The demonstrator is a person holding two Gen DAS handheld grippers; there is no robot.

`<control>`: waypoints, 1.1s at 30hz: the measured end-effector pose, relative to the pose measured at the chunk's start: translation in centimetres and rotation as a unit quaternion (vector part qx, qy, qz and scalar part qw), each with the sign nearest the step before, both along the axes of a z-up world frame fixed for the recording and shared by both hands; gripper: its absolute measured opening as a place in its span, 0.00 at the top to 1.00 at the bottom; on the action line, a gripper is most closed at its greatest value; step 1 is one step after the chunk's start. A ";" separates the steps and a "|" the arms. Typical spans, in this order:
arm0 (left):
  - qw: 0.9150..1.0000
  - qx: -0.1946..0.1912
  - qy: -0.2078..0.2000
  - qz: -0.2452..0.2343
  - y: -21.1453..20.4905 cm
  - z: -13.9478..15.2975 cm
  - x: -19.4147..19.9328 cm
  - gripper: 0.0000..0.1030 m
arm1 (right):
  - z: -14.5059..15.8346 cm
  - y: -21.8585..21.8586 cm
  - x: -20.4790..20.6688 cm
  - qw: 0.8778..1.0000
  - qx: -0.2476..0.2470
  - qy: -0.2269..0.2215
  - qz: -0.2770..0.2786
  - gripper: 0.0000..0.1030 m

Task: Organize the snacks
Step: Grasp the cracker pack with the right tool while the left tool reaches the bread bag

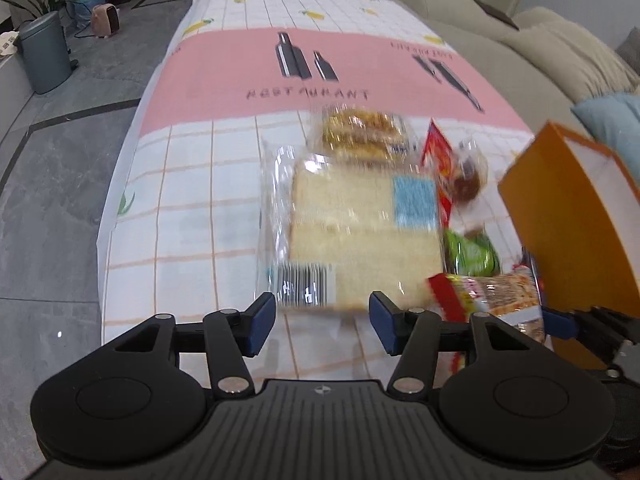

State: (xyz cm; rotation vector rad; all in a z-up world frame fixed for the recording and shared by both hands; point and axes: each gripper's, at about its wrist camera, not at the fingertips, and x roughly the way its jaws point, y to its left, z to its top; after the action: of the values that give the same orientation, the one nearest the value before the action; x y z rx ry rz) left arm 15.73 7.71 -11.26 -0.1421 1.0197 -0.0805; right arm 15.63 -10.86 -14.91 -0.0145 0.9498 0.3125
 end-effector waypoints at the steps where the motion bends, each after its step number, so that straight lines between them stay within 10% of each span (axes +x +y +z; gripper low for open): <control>1: 1.000 -0.007 -0.004 0.005 0.3 -0.1 0.4 0.33 | 0.4 -0.3 0.2 1.000 0.002 -0.009 -0.006 0.40; 24: 0.990 -0.143 -0.012 -0.012 2.9 -5.4 5.3 0.05 | -1.2 0.5 3.3 1.000 0.018 -0.010 -0.001 0.40; 33: 0.988 -0.149 -0.023 -0.012 2.4 -4.1 4.2 0.37 | -1.5 0.3 3.4 1.000 0.018 -0.004 -0.004 0.40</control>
State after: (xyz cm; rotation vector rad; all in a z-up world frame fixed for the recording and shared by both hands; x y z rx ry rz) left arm 19.89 10.14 -15.38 -0.3992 0.9598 -0.2584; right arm 18.99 -10.52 -16.37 0.0208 0.9353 0.3208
